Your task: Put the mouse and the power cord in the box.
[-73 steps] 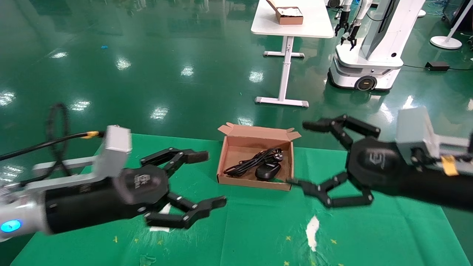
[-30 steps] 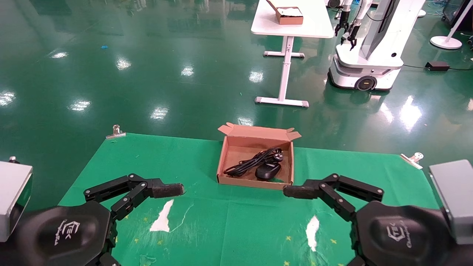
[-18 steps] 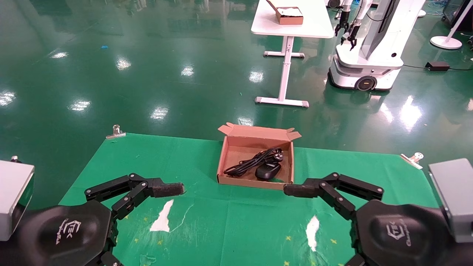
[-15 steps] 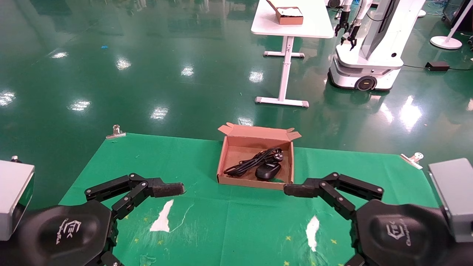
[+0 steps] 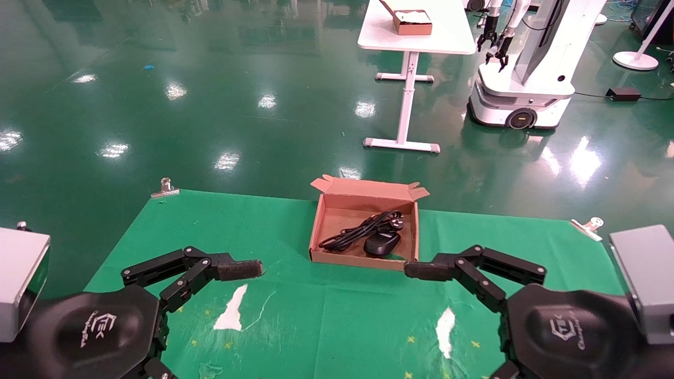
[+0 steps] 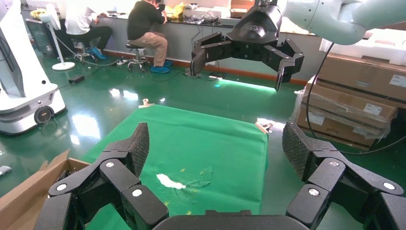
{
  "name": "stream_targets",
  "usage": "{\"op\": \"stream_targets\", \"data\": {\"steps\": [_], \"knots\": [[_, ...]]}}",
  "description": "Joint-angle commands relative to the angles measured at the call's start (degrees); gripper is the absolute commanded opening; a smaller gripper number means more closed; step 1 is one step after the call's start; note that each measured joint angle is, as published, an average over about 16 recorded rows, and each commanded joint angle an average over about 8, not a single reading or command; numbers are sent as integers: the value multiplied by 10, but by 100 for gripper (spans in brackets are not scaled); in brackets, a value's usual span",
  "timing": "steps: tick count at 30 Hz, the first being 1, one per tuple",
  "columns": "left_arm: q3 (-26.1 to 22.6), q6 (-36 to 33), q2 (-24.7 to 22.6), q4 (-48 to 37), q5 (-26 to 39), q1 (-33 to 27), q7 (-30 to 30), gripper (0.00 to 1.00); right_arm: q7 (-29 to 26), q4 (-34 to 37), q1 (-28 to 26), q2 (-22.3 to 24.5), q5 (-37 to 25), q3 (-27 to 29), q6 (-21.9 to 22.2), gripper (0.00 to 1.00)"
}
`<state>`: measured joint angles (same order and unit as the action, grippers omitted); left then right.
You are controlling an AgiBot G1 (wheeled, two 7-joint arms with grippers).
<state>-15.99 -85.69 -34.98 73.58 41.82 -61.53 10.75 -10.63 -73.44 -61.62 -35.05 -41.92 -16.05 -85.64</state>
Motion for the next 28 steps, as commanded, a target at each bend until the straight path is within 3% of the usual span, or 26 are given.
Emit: {"op": "stream_targets", "data": {"steps": [1, 28], "knots": [[0, 0, 0, 0, 0, 0, 0, 100, 0, 0, 0, 0, 0, 0, 0, 100], [0, 0, 0, 0, 0, 0, 0, 100, 0, 0, 0, 0, 0, 0, 0, 100]]}}
